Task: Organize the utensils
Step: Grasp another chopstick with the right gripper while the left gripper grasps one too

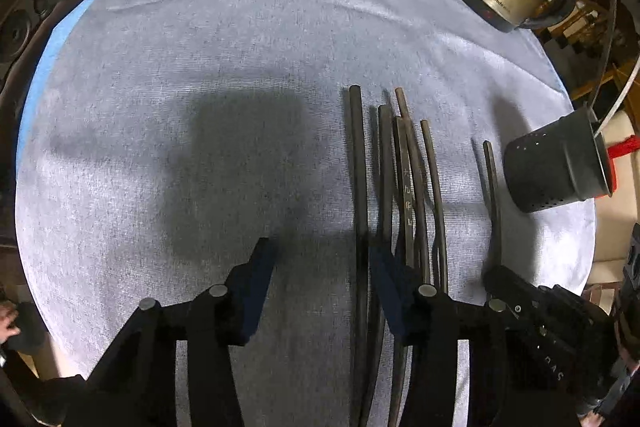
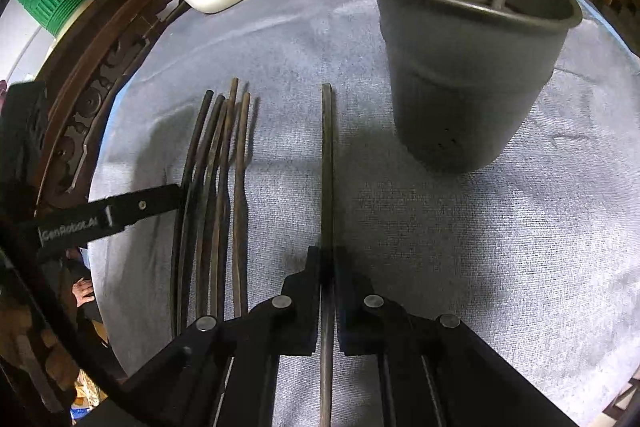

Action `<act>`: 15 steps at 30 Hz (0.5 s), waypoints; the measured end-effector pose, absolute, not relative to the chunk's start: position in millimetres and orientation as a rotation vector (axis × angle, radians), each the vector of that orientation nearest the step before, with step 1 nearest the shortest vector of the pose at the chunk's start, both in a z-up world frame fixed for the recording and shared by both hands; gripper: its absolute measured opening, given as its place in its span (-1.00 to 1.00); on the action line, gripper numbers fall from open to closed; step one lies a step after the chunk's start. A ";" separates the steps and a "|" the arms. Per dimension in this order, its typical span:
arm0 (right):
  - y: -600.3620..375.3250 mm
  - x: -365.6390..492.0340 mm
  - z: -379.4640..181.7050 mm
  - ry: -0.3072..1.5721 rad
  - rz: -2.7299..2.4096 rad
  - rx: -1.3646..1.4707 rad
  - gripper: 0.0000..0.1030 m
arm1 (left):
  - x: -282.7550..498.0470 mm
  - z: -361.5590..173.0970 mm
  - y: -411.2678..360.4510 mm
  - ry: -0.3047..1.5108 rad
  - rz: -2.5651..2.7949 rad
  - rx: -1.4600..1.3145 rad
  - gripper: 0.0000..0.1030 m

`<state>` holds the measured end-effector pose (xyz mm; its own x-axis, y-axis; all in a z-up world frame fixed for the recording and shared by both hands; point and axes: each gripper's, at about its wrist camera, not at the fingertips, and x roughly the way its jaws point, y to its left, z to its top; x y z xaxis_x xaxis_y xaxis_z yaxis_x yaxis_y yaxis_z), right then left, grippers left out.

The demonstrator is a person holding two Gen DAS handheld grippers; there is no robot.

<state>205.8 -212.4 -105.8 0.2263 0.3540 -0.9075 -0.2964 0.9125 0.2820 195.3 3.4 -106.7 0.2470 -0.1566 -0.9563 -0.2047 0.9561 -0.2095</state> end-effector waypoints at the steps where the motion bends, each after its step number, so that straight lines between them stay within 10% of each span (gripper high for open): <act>1: -210.9 206.6 -106.2 1.266 0.450 0.050 -0.87 | 201.5 -106.7 1.1 1.332 0.034 -0.314 -0.13; 8: -201.6 209.5 -105.5 1.278 0.463 0.000 -0.87 | 220.0 -107.1 -4.1 1.384 0.036 -0.264 -0.85; 15: -193.4 207.8 -104.2 1.315 0.464 -0.088 -0.87 | 213.6 -108.6 -5.1 1.448 -0.062 -0.177 -0.87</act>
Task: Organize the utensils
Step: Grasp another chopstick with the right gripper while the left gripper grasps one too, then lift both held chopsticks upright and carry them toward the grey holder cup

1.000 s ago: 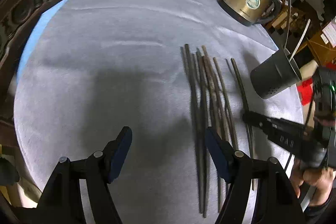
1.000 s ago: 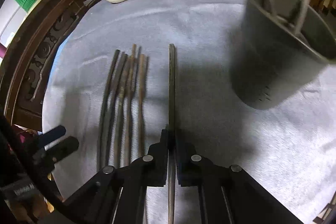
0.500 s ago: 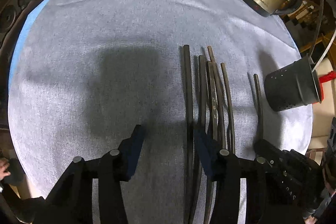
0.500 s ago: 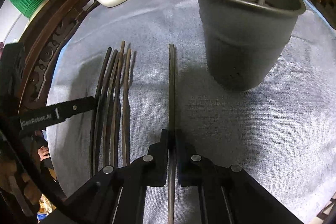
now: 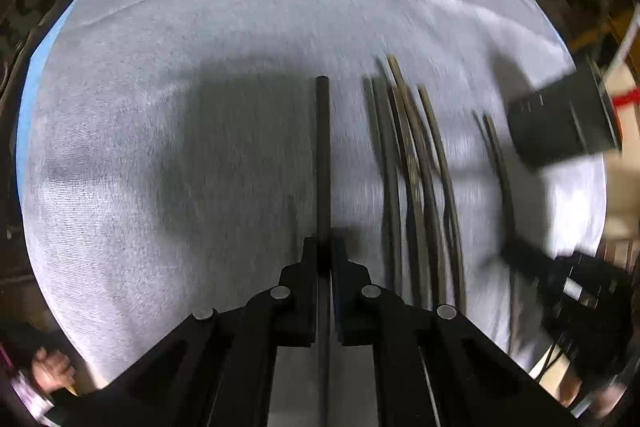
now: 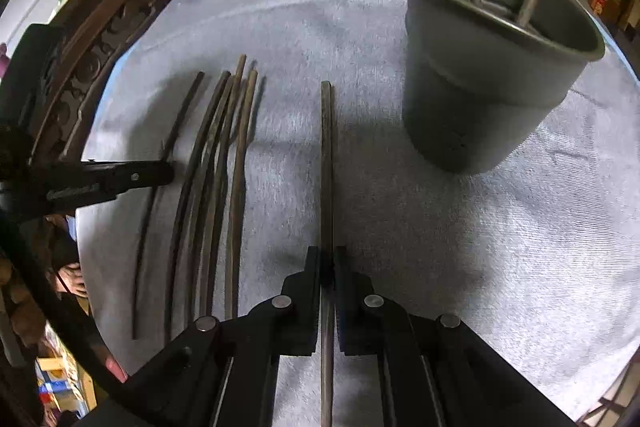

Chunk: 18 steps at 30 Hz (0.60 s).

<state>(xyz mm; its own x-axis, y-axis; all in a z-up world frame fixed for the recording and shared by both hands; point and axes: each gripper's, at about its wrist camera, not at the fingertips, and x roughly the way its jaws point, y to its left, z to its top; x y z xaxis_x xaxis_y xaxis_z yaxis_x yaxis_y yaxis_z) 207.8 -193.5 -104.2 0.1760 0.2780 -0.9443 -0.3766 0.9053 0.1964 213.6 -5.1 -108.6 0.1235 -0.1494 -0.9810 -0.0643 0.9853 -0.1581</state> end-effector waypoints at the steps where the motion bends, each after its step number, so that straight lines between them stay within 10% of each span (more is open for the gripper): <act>1: -193.1 207.5 -103.9 1.323 0.464 -0.099 -0.87 | 211.8 -109.0 -5.1 1.459 -0.069 -0.162 -0.87; 18: -160.8 238.3 -104.6 1.391 0.353 -0.213 -0.83 | 259.0 -113.4 -16.8 1.529 -0.113 -0.110 -0.78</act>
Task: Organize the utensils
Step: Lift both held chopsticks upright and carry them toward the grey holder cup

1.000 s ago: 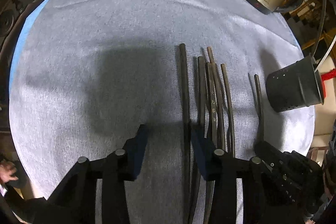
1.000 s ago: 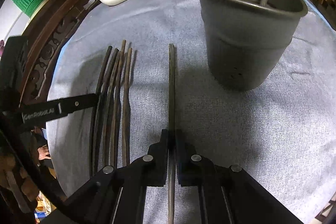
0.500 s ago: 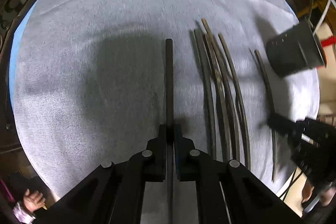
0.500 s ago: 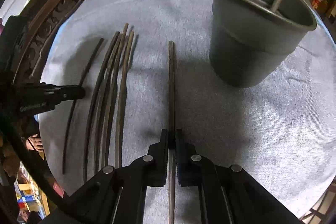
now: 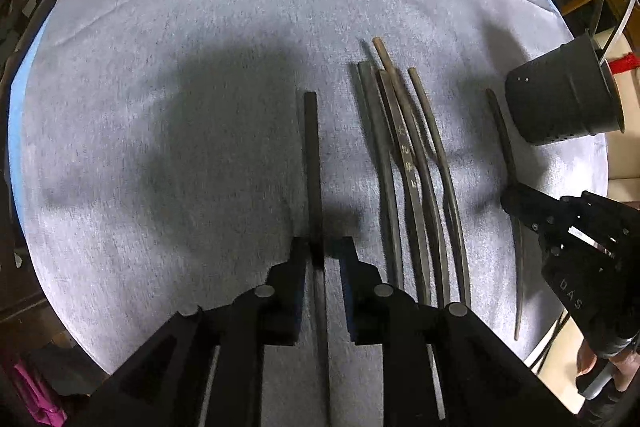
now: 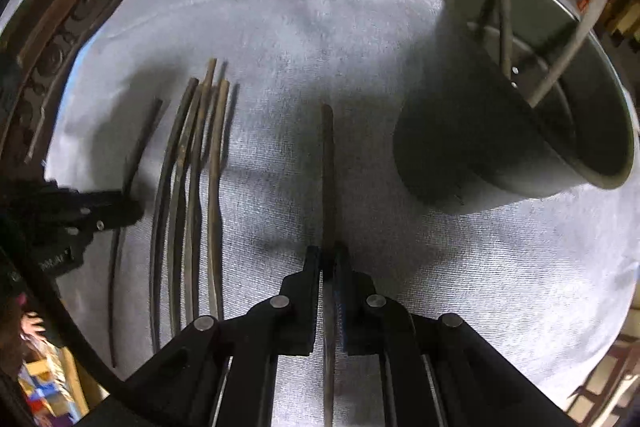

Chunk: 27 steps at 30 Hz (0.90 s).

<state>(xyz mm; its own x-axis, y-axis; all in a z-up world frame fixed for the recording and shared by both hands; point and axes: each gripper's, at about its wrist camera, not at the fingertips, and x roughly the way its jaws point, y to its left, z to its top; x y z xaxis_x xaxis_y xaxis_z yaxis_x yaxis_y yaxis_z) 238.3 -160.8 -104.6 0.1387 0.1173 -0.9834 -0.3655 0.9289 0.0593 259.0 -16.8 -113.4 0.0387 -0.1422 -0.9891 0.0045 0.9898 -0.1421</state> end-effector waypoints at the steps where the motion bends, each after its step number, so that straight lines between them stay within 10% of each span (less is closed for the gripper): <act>1: -158.4 237.5 -104.5 1.388 0.356 -0.230 -0.87 | 258.2 -112.7 -16.0 1.524 -0.109 -0.104 -0.88; 27: -271.4 159.0 12.2 0.524 0.124 0.201 -0.88 | 186.3 -3.8 32.3 0.527 0.047 -0.299 -0.88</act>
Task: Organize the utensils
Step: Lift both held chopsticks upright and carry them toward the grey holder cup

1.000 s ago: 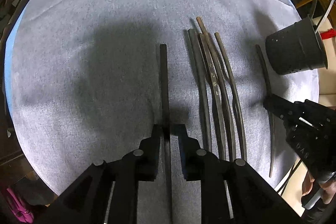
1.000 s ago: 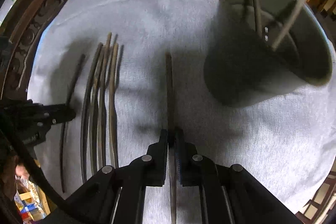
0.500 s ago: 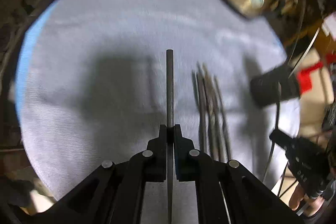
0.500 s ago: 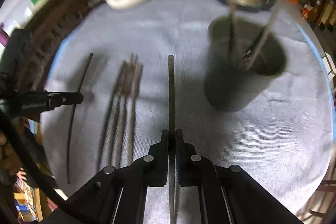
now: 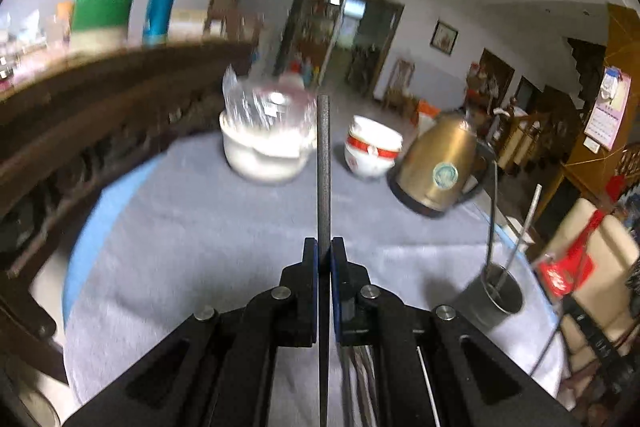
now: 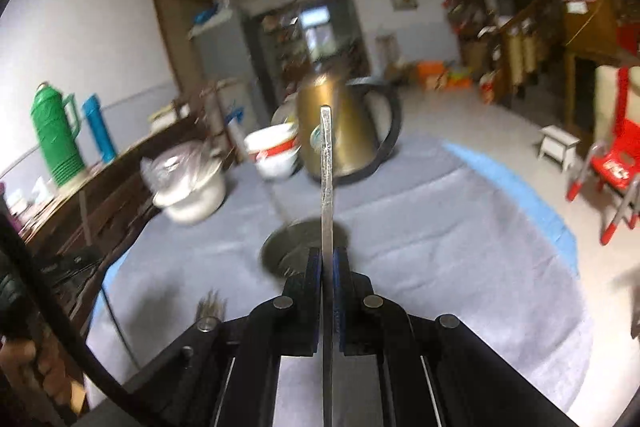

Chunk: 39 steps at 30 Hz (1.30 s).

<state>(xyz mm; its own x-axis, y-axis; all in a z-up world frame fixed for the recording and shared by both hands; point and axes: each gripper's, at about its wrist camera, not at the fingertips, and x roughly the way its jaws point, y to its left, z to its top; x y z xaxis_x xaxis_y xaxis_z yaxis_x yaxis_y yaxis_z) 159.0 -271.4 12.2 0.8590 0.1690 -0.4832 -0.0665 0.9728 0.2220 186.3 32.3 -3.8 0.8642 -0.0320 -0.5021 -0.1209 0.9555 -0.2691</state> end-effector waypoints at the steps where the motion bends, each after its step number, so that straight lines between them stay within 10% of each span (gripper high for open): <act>1: -271.8 160.5 12.9 0.490 0.104 0.190 -0.88 | 187.8 -4.9 31.4 0.510 0.055 -0.292 -0.88; 39: -286.2 79.3 26.7 0.389 0.105 0.114 -0.88 | 104.5 16.0 33.5 0.597 0.109 -0.286 -0.88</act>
<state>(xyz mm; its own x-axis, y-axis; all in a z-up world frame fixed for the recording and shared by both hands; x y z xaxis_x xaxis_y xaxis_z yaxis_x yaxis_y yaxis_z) 79.3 -286.2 26.7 0.9200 0.1237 -0.3719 -0.0802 0.9882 0.1304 104.5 33.5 16.0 0.8227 0.0192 -0.5681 -0.1837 0.9548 -0.2338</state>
